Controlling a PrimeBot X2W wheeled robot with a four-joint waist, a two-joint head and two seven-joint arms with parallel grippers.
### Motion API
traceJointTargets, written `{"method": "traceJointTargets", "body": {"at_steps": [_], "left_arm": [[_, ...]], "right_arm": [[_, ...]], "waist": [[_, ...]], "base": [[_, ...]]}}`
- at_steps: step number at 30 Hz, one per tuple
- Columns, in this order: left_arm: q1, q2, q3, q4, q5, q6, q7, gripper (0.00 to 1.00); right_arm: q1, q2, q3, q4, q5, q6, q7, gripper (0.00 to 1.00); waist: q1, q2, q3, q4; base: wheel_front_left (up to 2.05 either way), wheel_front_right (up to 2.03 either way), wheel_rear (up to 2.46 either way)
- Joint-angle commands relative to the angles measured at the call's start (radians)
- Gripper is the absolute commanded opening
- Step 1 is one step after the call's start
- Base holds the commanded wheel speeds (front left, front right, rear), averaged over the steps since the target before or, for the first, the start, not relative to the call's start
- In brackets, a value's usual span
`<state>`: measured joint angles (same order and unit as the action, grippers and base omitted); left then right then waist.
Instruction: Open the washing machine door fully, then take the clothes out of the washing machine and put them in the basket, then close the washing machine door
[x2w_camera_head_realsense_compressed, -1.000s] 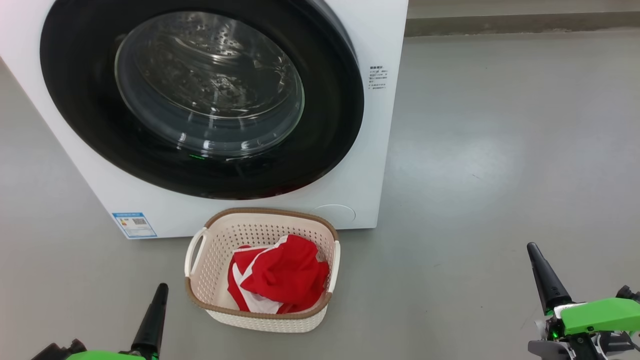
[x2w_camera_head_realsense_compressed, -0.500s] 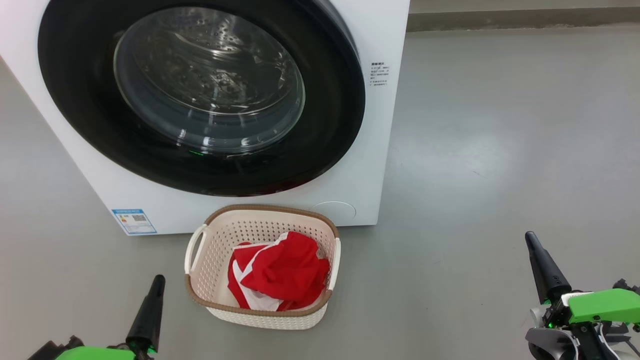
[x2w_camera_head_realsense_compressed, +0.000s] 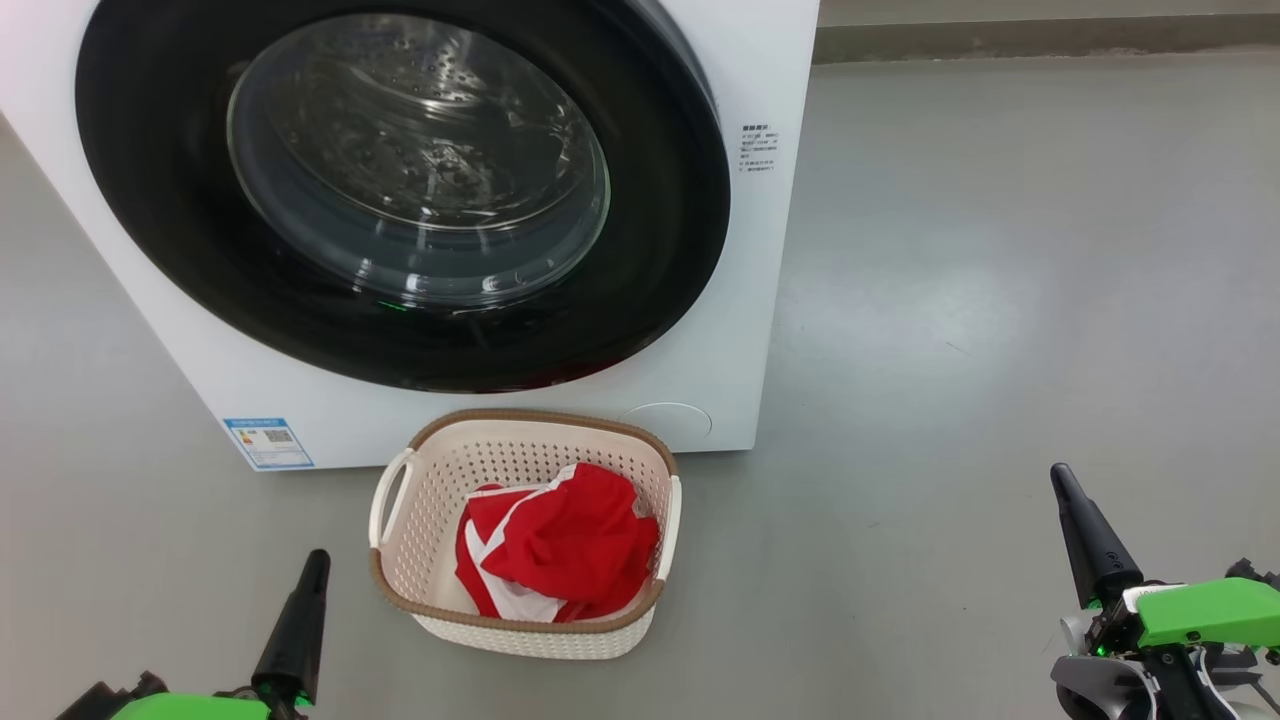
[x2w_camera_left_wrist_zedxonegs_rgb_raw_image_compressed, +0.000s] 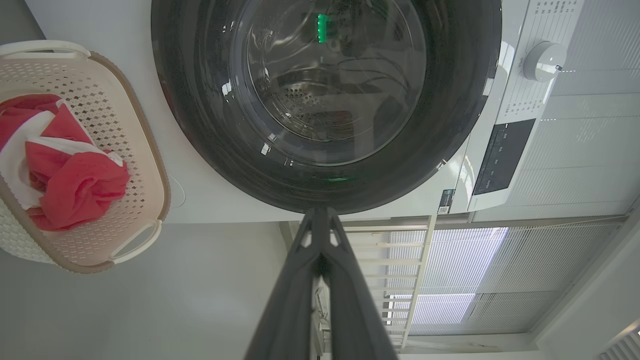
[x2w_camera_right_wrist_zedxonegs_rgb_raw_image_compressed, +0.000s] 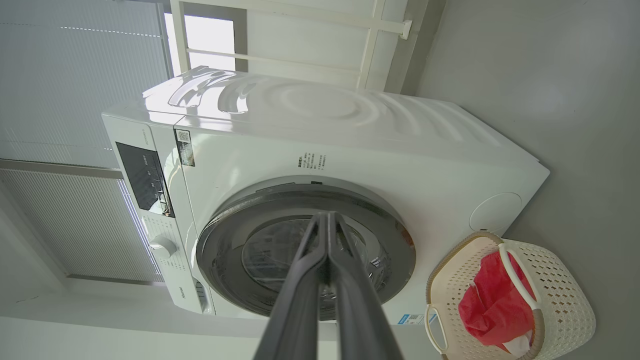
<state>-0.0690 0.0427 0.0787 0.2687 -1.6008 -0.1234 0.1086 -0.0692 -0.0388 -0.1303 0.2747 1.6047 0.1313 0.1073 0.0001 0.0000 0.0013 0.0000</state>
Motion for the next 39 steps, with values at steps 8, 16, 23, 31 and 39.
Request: {"method": "traceJointTargets", "body": {"at_steps": [8,16,23,31,39], "left_arm": [[-0.044,0.008,0.036,-0.019,-0.007,-0.007,0.005,0.0],[-0.044,0.008,0.036,-0.019,-0.007,-0.007,0.005,0.0],[-0.044,0.008,0.036,-0.019,-0.007,-0.007,0.005,0.0],[-0.044,0.008,0.036,-0.02,-0.007,-0.007,0.005,0.0],[-0.044,0.008,0.036,-0.02,-0.007,-0.007,0.005,0.0]], "right_arm": [[-0.044,-0.011,0.015,-0.026,0.003,-0.001,0.007,0.0],[-0.044,-0.011,0.015,-0.026,0.003,-0.001,0.007,0.0],[-0.044,-0.011,0.015,-0.026,0.003,-0.001,0.007,0.0],[-0.044,-0.011,0.015,-0.026,0.003,-0.001,0.007,0.0],[-0.044,-0.011,0.015,-0.026,0.003,-0.001,0.007,0.0]], "waist": [[0.0,0.0,0.0,0.0],[0.0,0.0,0.0,0.0],[0.0,0.0,0.0,0.0],[0.0,0.0,0.0,0.0],[0.0,0.0,0.0,0.0]], "base": [[0.0,0.0,0.0],[0.0,0.0,0.0],[0.0,0.0,0.0],[0.0,0.0,0.0],[0.0,0.0,0.0]]}}
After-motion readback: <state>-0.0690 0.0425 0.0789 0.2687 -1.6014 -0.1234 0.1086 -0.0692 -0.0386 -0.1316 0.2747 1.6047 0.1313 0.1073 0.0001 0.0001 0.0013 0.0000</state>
